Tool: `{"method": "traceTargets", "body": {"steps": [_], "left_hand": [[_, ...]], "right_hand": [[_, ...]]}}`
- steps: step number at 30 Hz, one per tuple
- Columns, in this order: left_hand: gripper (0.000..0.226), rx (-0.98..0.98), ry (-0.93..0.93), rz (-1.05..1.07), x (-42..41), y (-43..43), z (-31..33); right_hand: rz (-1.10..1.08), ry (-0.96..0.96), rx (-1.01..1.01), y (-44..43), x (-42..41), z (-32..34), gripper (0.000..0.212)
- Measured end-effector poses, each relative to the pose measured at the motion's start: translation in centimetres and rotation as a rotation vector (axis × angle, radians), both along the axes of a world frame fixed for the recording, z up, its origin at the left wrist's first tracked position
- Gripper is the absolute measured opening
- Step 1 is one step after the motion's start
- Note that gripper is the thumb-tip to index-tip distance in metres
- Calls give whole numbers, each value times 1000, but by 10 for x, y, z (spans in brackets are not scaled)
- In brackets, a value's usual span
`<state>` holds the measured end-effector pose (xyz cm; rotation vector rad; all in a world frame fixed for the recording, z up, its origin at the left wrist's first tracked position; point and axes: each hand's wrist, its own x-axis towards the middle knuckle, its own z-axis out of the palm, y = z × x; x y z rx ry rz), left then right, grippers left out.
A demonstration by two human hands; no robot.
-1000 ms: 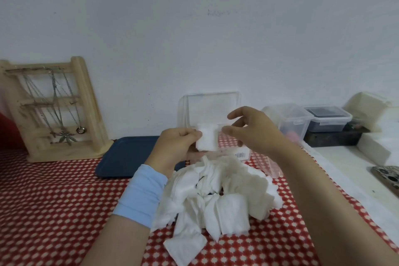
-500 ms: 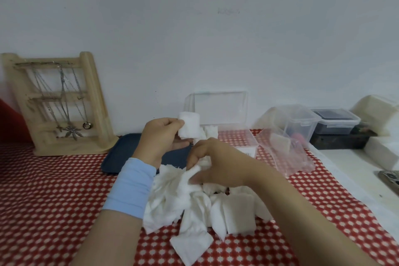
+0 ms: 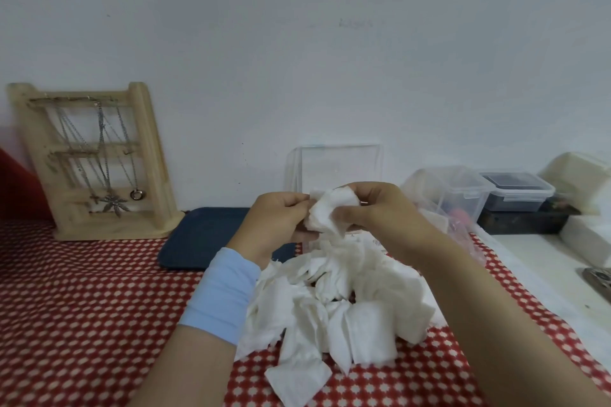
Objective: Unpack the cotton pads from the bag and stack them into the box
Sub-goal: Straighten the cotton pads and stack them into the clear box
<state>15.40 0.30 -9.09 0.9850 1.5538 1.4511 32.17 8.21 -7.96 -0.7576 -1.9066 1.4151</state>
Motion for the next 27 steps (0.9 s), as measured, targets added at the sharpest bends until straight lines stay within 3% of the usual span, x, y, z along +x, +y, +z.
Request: {"method": "traceTargets", "body": {"steps": [9,15,19,27], "left_hand": [[16,20,-172,33,9,11,-7],[16,11,-108,-24,13,10,-10],[21,37,-262,-94,18,8,-5],[29,41,-396,-142,18,9,-3]], "right_hand": [[-226,-78,77,19,14,4,17],[-72,2,79,9,16,13,20],[-138,-49,98,10,13,9,25],[-234,-79,191,11,11,8,26]]}}
